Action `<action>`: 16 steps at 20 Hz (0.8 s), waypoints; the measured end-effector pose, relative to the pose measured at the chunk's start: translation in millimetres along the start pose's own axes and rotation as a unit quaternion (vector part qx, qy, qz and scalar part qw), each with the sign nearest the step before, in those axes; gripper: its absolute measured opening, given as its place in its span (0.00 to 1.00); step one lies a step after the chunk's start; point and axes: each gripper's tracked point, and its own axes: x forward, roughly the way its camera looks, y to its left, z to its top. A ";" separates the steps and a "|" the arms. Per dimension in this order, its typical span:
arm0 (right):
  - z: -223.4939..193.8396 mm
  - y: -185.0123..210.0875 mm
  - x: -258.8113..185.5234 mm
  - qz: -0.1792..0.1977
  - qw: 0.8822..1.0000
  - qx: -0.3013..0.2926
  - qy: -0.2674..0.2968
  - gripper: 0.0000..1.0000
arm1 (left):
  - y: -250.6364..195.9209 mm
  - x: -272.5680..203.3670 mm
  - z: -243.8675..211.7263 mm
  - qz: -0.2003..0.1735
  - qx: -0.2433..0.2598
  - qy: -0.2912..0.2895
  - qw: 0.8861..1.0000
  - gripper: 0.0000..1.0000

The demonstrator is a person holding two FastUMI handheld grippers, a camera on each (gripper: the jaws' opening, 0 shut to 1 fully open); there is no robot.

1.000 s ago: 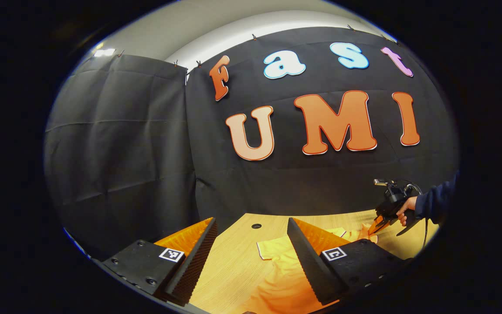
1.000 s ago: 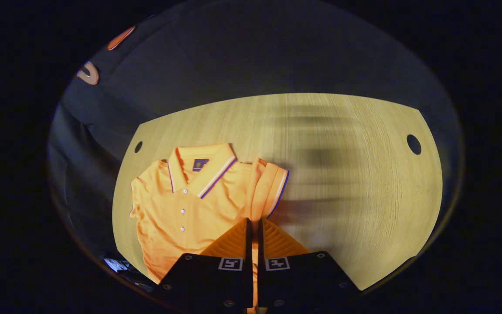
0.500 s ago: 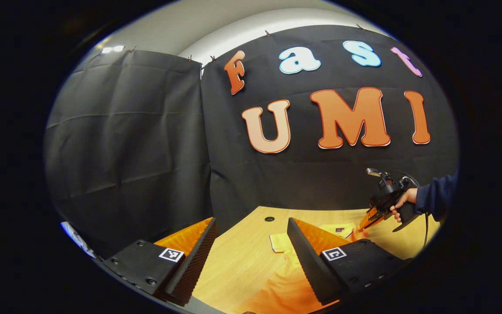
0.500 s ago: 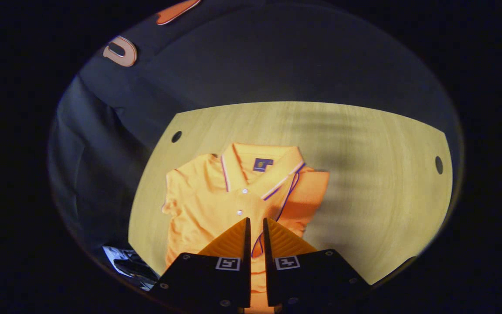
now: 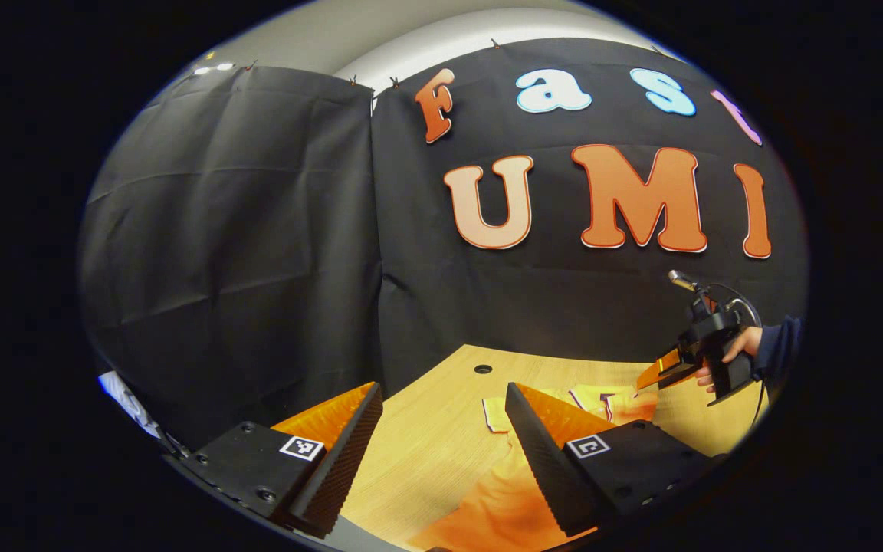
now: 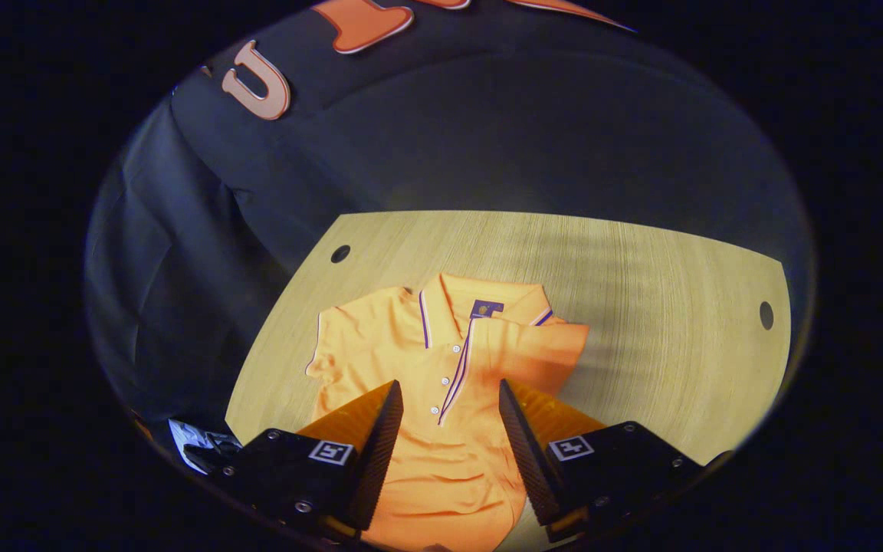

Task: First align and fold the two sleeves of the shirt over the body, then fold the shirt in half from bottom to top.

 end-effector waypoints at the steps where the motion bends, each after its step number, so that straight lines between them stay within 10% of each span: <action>1: 2.4 1.5 -8.2 0.000 1.000 -0.002 -0.014 0.81 | 0.5 8.5 -2.0 -0.007 -0.006 0.010 1.000 0.99; 9: 7.8 -0.3 -78.6 -0.063 0.991 -0.020 -0.113 0.93 | -26.1 115.9 -39.2 -0.105 -0.042 0.107 0.988 1.00; 16: 0.6 -1.0 -132.9 -0.137 0.973 0.007 -0.186 0.96 | -76.9 211.7 -109.3 -0.192 -0.020 0.280 0.941 0.98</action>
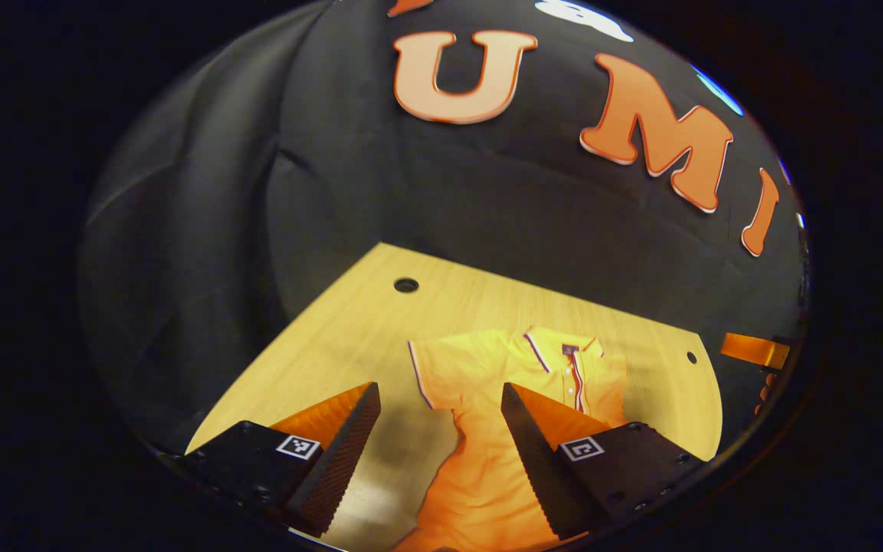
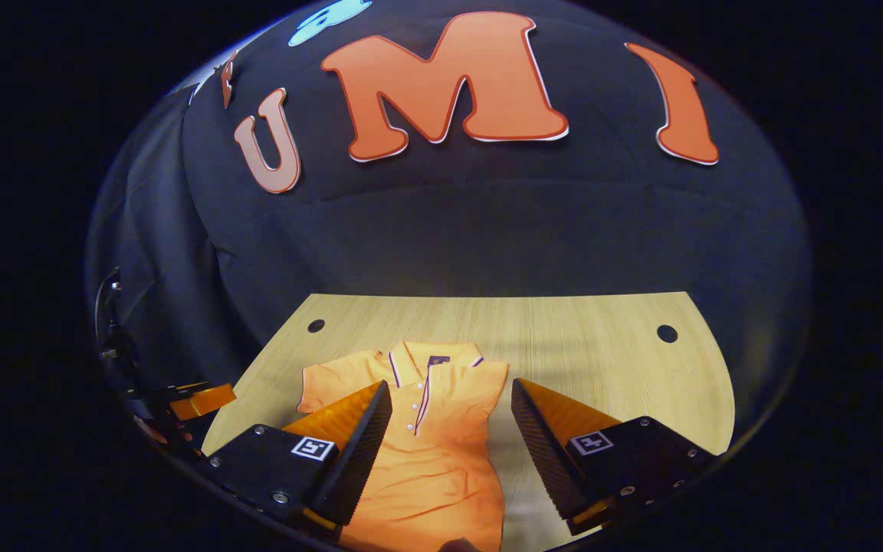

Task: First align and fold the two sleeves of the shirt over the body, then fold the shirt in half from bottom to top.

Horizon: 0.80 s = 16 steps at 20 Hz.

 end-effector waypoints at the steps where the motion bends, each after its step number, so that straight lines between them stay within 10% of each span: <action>1: -3.2 -1.0 -6.7 -0.011 1.000 -0.002 -0.005 0.96 | 1.4 18.7 1.5 -0.004 0.003 0.019 1.000 0.98; 16: -51.8 -7.5 -133.8 -0.146 0.988 0.044 -0.035 0.98 | 20.9 187.3 -33.5 0.006 0.056 0.222 0.973 0.98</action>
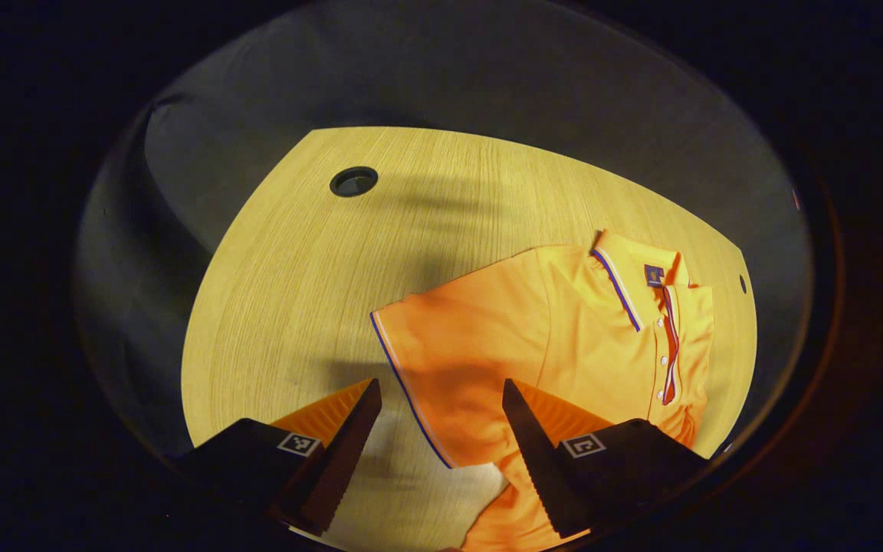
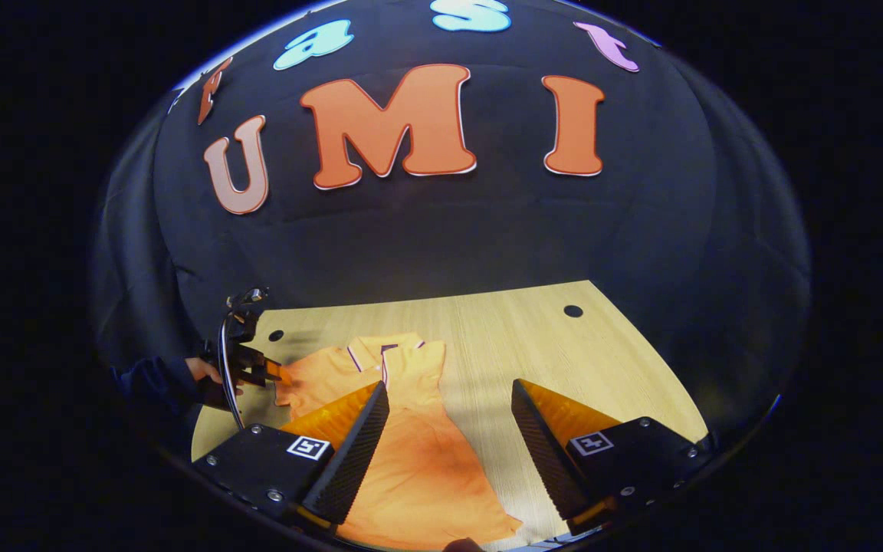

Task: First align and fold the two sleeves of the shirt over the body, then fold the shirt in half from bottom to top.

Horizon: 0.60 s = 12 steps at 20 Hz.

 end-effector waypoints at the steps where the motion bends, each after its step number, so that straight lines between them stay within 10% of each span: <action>1: -6.5 -1.4 -5.6 0.000 1.000 0.006 0.010 0.98 | 6.8 4.8 3.6 0.010 0.003 0.003 1.000 0.98; 8: -21.2 -18.5 -32.8 -0.029 0.999 0.033 0.013 0.98 | 13.4 27.3 15.3 0.041 0.012 0.018 0.999 0.92; 12: -27.2 -16.7 -35.4 -0.030 0.998 0.051 0.013 0.98 | 0.2 27.5 22.5 0.018 0.008 0.005 1.000 0.27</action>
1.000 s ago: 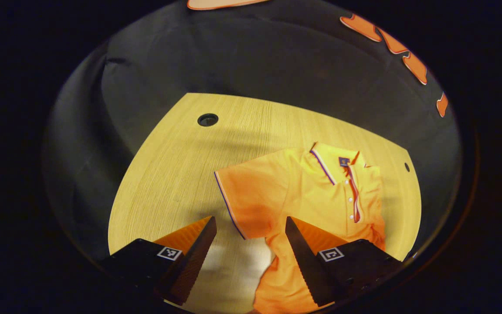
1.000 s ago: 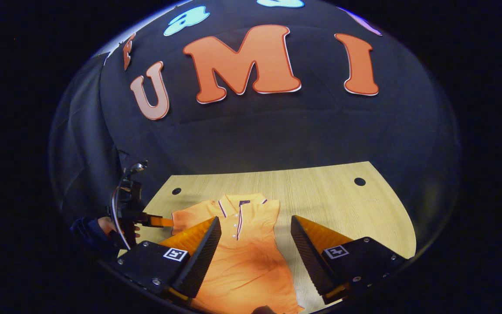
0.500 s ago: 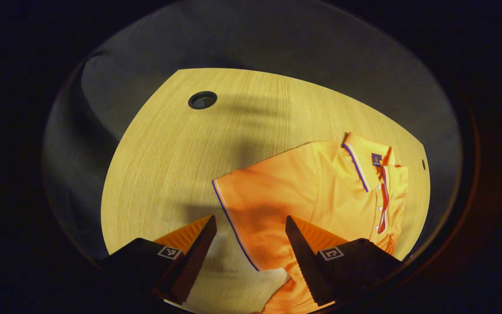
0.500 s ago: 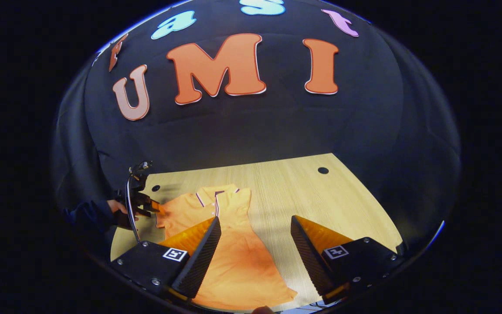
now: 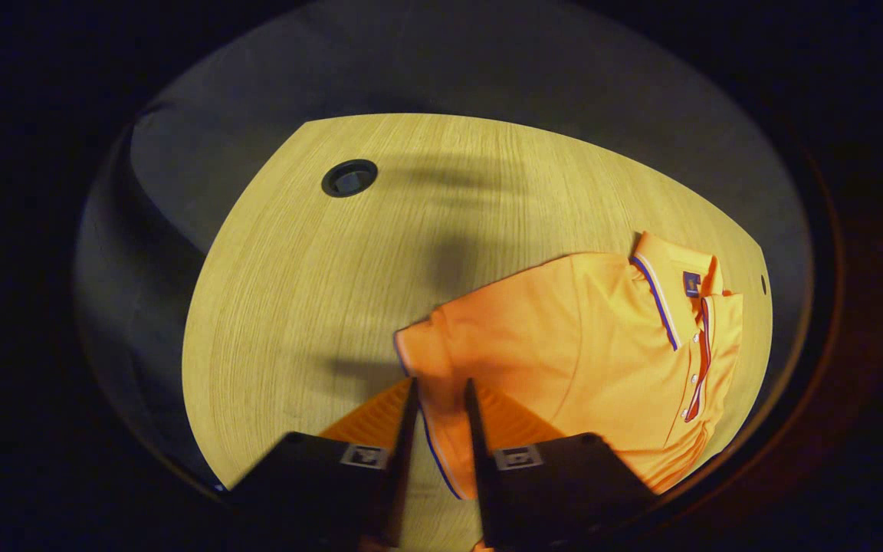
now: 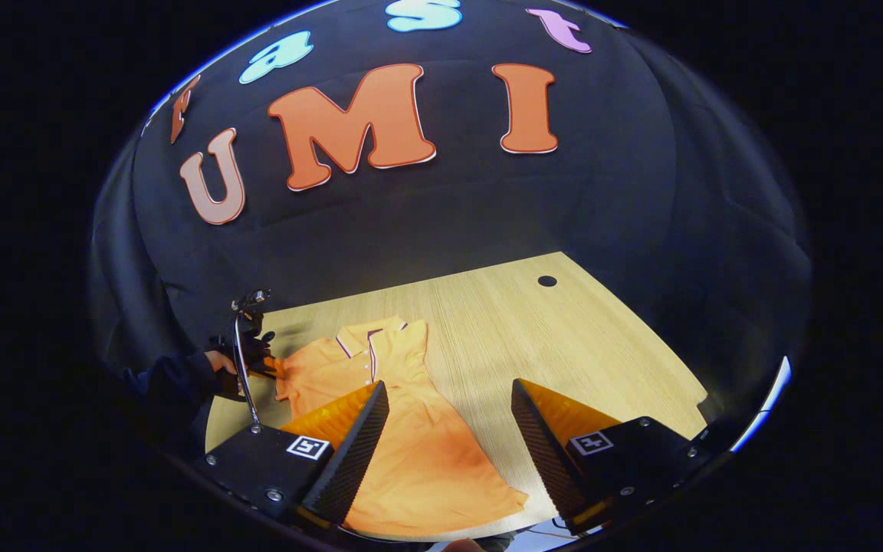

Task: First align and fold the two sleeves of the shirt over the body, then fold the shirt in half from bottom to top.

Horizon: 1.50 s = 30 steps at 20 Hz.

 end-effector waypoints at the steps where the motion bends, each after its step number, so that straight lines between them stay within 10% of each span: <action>1: -1.3 -0.8 -1.3 -0.001 1.000 0.001 0.000 0.98 | -1.1 -1.1 -5.7 -0.007 0.013 0.005 1.000 0.07; 14: -3.7 -5.1 0.2 -0.002 1.000 0.029 0.001 0.98 | -74.3 -74.3 41.5 -0.091 0.102 -0.102 0.985 0.07; 24: -12.6 -15.9 -12.5 -0.025 0.998 0.050 0.006 0.98 | -187.6 -76.8 21.3 -0.185 0.143 -0.077 0.969 0.10; 28: -16.6 -17.5 -14.2 -0.020 0.999 0.049 0.013 0.98 | -217.5 -94.0 0.7 -0.258 0.141 -0.066 0.953 0.29; 30: -13.2 -18.2 -10.0 -0.016 0.999 0.042 0.012 0.98 | -209.3 -100.2 -0.8 -0.248 0.157 -0.090 0.952 0.60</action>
